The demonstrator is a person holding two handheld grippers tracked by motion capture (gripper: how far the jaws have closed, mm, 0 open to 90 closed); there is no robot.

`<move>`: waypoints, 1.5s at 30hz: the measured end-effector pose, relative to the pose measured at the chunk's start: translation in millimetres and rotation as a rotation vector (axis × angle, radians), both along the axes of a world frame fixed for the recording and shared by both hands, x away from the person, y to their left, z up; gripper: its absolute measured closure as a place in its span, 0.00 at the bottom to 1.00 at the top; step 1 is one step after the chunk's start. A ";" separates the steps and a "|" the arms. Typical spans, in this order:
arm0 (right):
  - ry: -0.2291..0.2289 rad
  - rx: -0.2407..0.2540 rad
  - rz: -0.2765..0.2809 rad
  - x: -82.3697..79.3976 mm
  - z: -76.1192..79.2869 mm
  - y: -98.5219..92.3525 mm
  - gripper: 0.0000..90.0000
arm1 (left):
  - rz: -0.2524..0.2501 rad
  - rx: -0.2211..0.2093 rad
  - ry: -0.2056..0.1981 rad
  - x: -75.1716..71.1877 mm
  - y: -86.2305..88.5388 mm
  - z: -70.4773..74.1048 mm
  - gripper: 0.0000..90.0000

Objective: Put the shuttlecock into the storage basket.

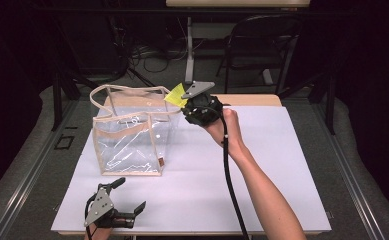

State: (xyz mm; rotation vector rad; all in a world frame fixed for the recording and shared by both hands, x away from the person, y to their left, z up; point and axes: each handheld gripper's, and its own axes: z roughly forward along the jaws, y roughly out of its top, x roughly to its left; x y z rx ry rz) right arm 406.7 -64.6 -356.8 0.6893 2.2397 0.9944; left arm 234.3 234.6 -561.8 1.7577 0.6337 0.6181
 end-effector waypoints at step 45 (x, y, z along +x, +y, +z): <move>0.019 -0.081 0.021 30.1 7.3 42.4 0.72 | 0.000 -0.002 -0.002 -0.5 1.2 0.6 0.00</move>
